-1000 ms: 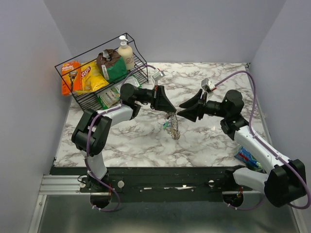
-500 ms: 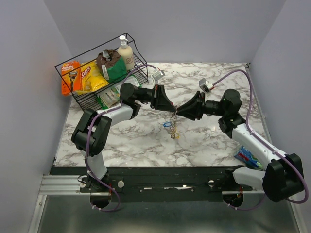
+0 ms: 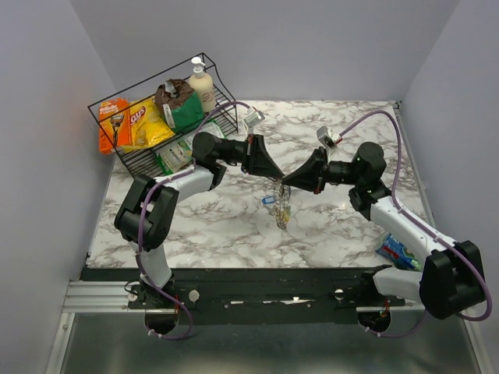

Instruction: Put the keys on the keyring

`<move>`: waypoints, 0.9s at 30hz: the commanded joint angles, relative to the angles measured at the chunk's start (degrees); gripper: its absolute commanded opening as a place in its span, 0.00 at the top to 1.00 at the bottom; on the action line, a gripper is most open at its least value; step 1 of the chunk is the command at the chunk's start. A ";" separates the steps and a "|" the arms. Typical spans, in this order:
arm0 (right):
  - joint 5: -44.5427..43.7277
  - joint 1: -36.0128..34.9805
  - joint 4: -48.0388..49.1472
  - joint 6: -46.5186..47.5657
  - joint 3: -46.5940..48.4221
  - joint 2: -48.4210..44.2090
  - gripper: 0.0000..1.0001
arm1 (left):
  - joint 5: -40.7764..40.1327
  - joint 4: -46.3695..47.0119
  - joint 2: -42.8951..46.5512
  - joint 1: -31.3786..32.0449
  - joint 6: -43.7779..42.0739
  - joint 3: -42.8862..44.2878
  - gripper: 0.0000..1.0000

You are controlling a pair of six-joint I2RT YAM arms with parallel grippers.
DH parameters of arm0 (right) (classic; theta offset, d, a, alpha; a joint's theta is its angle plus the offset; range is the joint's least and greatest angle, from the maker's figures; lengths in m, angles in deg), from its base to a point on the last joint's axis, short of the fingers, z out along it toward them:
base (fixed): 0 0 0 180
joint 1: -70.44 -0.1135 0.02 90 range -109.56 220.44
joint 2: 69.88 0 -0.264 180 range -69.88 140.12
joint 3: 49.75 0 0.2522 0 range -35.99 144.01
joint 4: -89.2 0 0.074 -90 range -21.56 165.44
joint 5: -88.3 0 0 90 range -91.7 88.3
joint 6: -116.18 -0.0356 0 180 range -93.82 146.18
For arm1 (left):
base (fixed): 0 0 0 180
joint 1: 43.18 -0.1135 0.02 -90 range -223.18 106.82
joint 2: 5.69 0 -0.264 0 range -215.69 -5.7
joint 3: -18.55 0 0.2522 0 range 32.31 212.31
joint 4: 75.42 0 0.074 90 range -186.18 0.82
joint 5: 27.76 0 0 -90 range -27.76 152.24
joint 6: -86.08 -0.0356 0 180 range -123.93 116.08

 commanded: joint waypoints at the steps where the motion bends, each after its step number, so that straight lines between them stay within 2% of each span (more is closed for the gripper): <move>1: -1.49 0.30 1.63 -0.40 0.50 -1.11 0.99 | -0.03 21.96 2.56 0.78 0.16 1.75 1.00; 4: -2.28 0.30 0.66 0.03 0.50 -2.25 0.99 | -0.99 20.65 3.18 0.78 -1.15 1.31 1.00; 8: -2.81 0.30 0.04 0.65 -0.11 -3.40 0.99 | -2.40 12.66 4.14 0.60 -9.65 1.05 1.00; 11: -3.08 0.22 -0.92 1.18 -0.29 -4.10 0.99 | -4.59 2.83 5.81 0.51 -16.51 0.17 1.00; 12: -3.08 0.30 -1.19 1.44 -0.38 -4.19 0.99 | -6.51 -5.73 7.47 0.51 -23.94 -0.01 0.99; 14: -3.25 0.22 -1.45 1.53 -0.64 -4.89 0.99 | -9.24 -16.31 9.58 0.60 -32.15 -0.27 0.91; 15: -3.51 0.22 -1.71 1.70 -0.73 -5.07 0.99 | -11.08 -27.67 11.68 0.60 -41.41 -0.19 0.90; 16: -3.60 0.22 -1.89 1.88 -0.82 -5.24 0.99 | -14.06 -31.96 12.58 0.69 -44.55 0.08 0.85; 21: -3.69 0.22 -2.07 1.97 -0.99 -5.60 0.99 | -19.01 -44.98 14.69 0.78 -52.57 1.57 0.62; 22: -3.87 0.22 -2.50 2.06 -0.91 -5.77 0.99 | -19.62 -46.14 15.22 0.78 -53.45 1.66 0.50; 25: -4.30 0.22 -4.69 3.72 -0.03 -5.95 0.99 | -23.05 -53.77 16.54 1.39 -58.88 2.45 0.36; 27: -4.92 0.22 -6.98 4.51 0.41 -6.04 0.99 | -26.21 -62.44 17.15 1.92 -65.12 4.46 0.33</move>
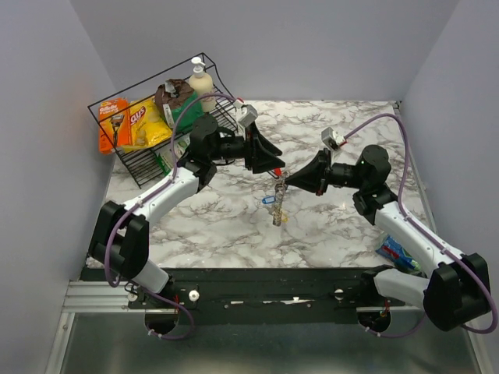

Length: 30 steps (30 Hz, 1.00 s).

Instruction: Put the keys on the keyring

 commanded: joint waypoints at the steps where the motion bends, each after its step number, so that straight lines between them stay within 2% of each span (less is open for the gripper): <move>1: -1.71 0.11 -3.44 2.90 1.76 -1.53 0.99 | -9.12 -21.38 2.46 1.85 -15.50 4.60 0.32; 3: -1.88 0.11 -6.08 3.78 2.47 -1.88 0.99 | -12.89 -28.91 2.82 2.82 -20.67 7.15 0.31; 9: -3.99 0.11 -14.08 7.65 4.67 -3.99 0.99 | -18.71 -34.67 6.24 5.72 -24.13 8.57 0.30; 13: -3.56 0.11 -15.67 8.00 4.76 -5.48 0.99 | -17.58 -35.38 9.58 7.13 -25.62 7.86 0.32; 17: -3.47 0.11 -17.07 8.44 5.11 -6.10 0.99 | -17.13 -40.64 11.08 8.53 -29.56 9.35 0.35; 21: -1.80 0.11 -17.34 8.88 5.02 -6.28 0.99 | -16.43 -46.44 11.08 9.06 -33.00 10.85 0.36; 30: -0.57 0.11 -17.16 9.32 4.76 -7.42 0.99 | -14.67 -49.88 7.66 10.64 -35.12 14.01 0.42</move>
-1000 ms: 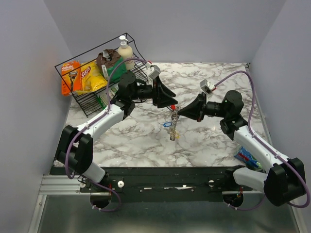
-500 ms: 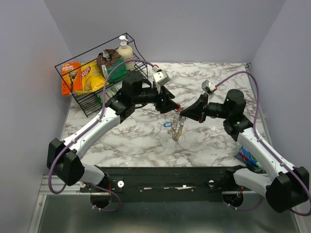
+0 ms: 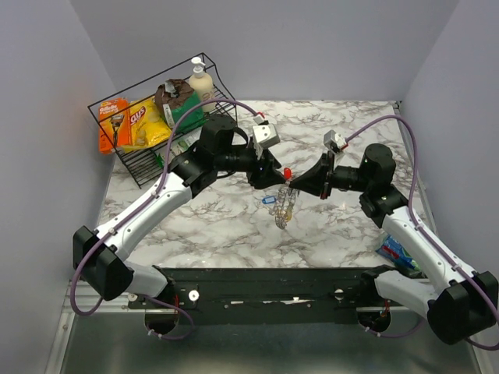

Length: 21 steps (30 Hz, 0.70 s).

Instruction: Put the keys on the keyring

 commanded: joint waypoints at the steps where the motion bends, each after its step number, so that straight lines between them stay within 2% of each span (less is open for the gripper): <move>1: 2.08 0.11 0.56 0.60 1.83 -2.04 0.99 | 0.91 -3.83 -2.57 1.36 -2.61 3.19 0.43; 9: 1.99 0.11 0.83 0.51 1.39 -2.48 0.99 | 1.17 -6.11 -5.12 2.50 -4.20 5.30 0.49; 13: 1.73 0.11 1.00 0.42 1.30 -3.01 0.99 | 1.17 -7.87 -6.18 2.59 -5.08 5.83 0.60; 18: 1.38 0.11 1.27 0.34 1.30 -3.27 0.99 | 2.83 -7.35 -5.83 2.59 -4.99 5.66 0.69; 21: 1.20 0.11 1.62 0.16 1.13 -3.36 0.99 | 5.39 -7.26 -6.35 2.59 -4.82 6.18 0.83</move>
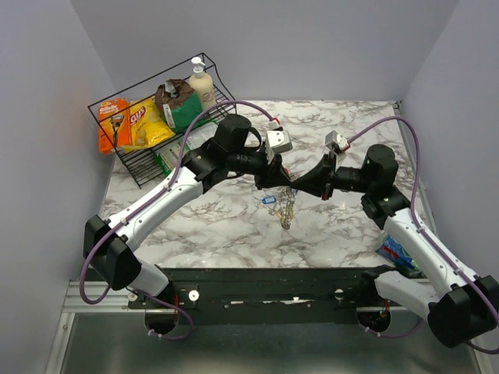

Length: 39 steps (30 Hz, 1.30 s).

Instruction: Put the keys on the keyring

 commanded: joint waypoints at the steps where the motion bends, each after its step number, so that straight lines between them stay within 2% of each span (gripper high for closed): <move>1: 0.35 0.11 2.43 0.12 1.04 -2.01 0.99 | 4.49 -1.60 -1.07 0.12 -0.68 1.90 0.96; 2: 0.17 0.11 2.43 0.12 1.04 -2.09 0.99 | 4.33 -1.68 -1.16 0.21 -0.59 2.16 1.00; 7: -2.54 0.11 2.43 -0.32 0.86 -2.80 0.98 | 1.78 -0.29 -0.11 0.47 -0.51 0.76 1.00; 8: -3.34 0.11 2.43 -0.50 0.86 -2.97 0.91 | 0.65 0.59 0.33 0.47 0.02 -0.63 1.00; 9: -4.13 0.19 2.51 -0.50 0.52 -3.32 0.76 | 0.20 1.56 0.77 0.47 0.20 -1.34 1.00; 11: -6.33 0.11 4.08 -1.37 -0.53 -5.34 0.59 | -1.03 4.72 2.35 0.47 0.81 -3.79 1.00; 12: -7.64 0.11 4.71 -2.16 -0.98 -6.22 0.42 | -1.30 5.69 2.88 0.47 0.81 -4.59 1.00; 14: -10.45 0.11 6.20 -2.96 -1.86 -8.77 0.27 | -2.26 8.76 4.46 0.56 1.07 -7.13 1.00; 15: -11.68 0.19 6.29 -3.22 -1.95 -9.65 0.14 | -2.87 9.64 4.99 0.47 1.08 -7.76 1.00; 19: -17.05 0.11 6.56 -3.58 -2.56 -12.64 0.01 | -4.55 13.95 7.71 0.56 0.29 -11.01 1.00; 25: -18.37 0.19 6.56 -4.01 -3.70 -13.00 0.00 | -10.25 20.09 13.15 1.61 -3.57 -17.69 1.00; 31: -17.85 0.19 6.82 -4.02 -4.23 -12.03 0.00 | -12.89 28.53 19.75 2.84 -12.10 -26.65 1.00; 39: -13.38 0.19 8.23 -3.58 -4.24 -10.71 0.00 | -15.44 32.50 24.94 5.82 -21.50 -33.33 1.00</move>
